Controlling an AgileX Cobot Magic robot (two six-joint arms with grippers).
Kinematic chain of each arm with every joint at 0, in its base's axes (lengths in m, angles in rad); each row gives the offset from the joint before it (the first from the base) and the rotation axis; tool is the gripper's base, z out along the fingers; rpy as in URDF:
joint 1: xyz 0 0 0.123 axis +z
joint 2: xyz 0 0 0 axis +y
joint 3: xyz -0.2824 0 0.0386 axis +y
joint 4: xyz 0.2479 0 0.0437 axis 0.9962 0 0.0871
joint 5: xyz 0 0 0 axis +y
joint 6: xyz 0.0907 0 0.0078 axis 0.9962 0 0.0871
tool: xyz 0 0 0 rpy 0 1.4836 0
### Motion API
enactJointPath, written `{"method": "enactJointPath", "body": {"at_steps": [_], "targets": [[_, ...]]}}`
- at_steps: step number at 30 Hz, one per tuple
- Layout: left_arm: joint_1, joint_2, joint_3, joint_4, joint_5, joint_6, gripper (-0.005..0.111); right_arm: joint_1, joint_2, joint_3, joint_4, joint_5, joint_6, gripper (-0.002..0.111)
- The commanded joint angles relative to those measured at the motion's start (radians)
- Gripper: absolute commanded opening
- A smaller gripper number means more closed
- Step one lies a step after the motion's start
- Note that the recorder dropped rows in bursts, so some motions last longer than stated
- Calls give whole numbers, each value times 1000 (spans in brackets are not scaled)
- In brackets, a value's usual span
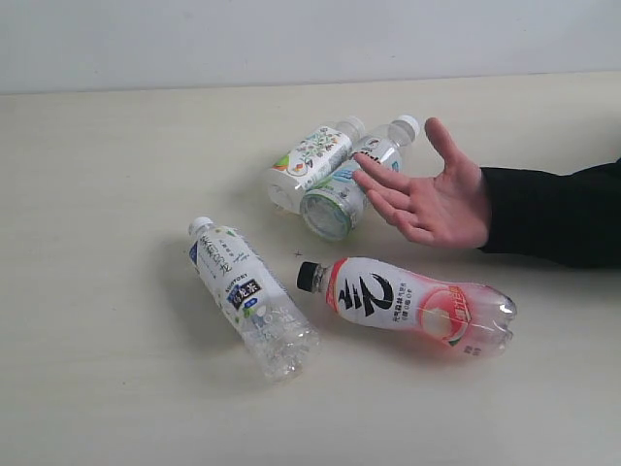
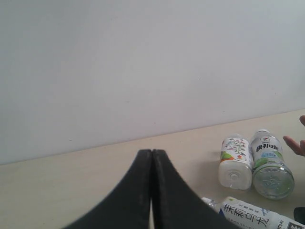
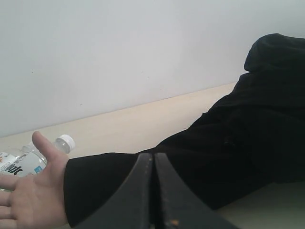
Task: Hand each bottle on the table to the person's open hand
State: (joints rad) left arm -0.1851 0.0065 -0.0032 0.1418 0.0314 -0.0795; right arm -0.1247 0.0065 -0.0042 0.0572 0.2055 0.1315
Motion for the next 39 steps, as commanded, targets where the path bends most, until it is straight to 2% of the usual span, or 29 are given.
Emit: {"method": "enactJointPath", "body": {"at_steps": [1, 10, 16, 22, 24, 27, 30, 39], "targets": [[4, -6, 3, 5, -2, -3, 0, 2, -6, 4, 3, -105, -4, 0], [4, -6, 3, 5, -2, -3, 0, 2, -6, 4, 19, -464, 11, 0], [4, -6, 3, 5, -2, -3, 0, 2, -6, 4, 36, -584, 11, 0], [4, -6, 3, 5, -2, -3, 0, 2, -6, 4, 139, -870, 134, 0], [4, -6, 3, 5, -2, -3, 0, 2, -6, -5, 203, -835, 134, 0], [4, -6, 3, 5, -2, -3, 0, 2, 23, -78, 310, -673, 96, 0], [4, -6, 3, 5, -2, -3, 0, 2, 151, -174, 297, -521, -39, 0], [4, -6, 3, 5, -2, -3, 0, 2, 652, -610, 260, 164, -472, 0]]}}
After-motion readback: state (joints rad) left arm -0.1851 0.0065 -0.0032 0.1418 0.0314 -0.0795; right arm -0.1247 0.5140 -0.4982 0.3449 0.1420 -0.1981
